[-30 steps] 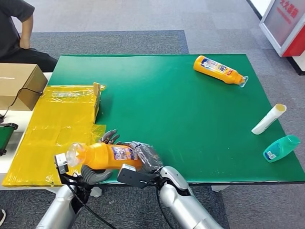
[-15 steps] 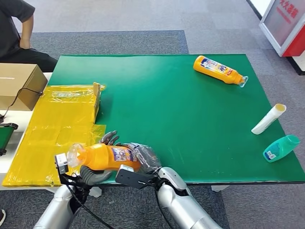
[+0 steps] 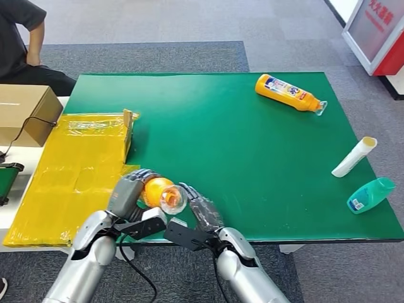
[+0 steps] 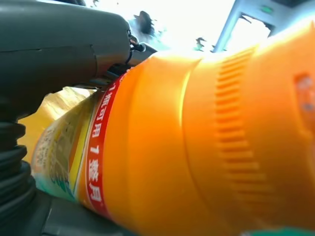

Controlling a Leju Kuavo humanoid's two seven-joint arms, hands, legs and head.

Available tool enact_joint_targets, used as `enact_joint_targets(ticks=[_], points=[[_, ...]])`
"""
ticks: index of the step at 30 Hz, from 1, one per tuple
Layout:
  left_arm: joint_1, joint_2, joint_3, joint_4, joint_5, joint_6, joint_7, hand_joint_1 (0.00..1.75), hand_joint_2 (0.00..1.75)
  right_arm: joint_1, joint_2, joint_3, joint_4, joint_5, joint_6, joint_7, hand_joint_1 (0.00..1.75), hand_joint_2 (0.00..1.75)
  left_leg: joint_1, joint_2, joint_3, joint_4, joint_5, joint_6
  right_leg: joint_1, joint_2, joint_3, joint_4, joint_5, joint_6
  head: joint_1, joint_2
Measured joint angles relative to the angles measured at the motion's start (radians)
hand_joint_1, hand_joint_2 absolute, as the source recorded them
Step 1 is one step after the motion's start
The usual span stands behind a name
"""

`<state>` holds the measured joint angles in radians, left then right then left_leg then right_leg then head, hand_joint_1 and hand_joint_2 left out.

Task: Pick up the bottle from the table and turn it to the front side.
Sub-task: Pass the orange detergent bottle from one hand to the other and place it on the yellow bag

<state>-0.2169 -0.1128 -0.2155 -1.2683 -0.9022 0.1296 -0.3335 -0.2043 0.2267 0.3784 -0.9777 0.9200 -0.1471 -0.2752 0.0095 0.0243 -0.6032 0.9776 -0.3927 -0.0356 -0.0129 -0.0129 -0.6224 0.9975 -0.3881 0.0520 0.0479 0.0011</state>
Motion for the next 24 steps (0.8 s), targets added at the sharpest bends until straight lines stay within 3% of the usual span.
enact_joint_targets(ticks=[6, 10, 13, 17, 24], points=[[0.004, 0.05, 0.059, -0.14, -0.178, 0.031, 0.066, 1.75, 1.75, 0.052, -0.014, -0.066, -0.076, 0.008, 0.025, -0.001, 0.0, 1.75, 0.001, 0.0, -0.003, 0.0, 0.004, -0.001, 0.001, 0.0, -0.002, 0.001, 0.001, -0.001, 0.0, 0.0], [-0.003, 0.083, 0.078, -0.166, -0.441, 0.06, 0.19, 1.75, 1.75, 0.069, -0.015, -0.102, -0.107, 0.009, 0.042, -0.001, 0.0, 1.75, 0.001, 0.0, -0.003, 0.0, 0.003, -0.001, 0.001, 0.0, -0.003, 0.001, 0.001, -0.001, 0.0, 0.0], [-0.03, 0.12, 0.078, -0.152, -0.555, 0.029, 0.27, 1.75, 1.75, 0.075, -0.015, -0.125, -0.124, 0.009, 0.052, -0.002, 0.0, 1.75, 0.001, 0.0, -0.003, 0.0, 0.003, -0.001, 0.001, 0.0, -0.003, 0.001, 0.001, -0.001, 0.0, 0.0], [-0.084, 0.17, 0.072, -0.047, -0.567, 0.004, 0.312, 1.75, 1.75, 0.079, -0.015, -0.141, -0.132, 0.002, 0.062, -0.014, 0.0, 1.75, 0.001, 0.0, -0.003, 0.0, 0.004, -0.001, 0.001, 0.0, -0.003, 0.001, 0.001, -0.001, 0.0, 0.0], [-0.16, 0.217, 0.044, 0.276, -0.565, 0.091, 0.347, 1.75, 1.75, 0.085, -0.014, -0.145, -0.126, -0.029, 0.072, -0.038, 0.0, 1.75, 0.001, 0.0, -0.003, 0.0, 0.004, -0.001, 0.001, 0.001, -0.004, 0.001, 0.002, -0.001, 0.0, 0.0]])
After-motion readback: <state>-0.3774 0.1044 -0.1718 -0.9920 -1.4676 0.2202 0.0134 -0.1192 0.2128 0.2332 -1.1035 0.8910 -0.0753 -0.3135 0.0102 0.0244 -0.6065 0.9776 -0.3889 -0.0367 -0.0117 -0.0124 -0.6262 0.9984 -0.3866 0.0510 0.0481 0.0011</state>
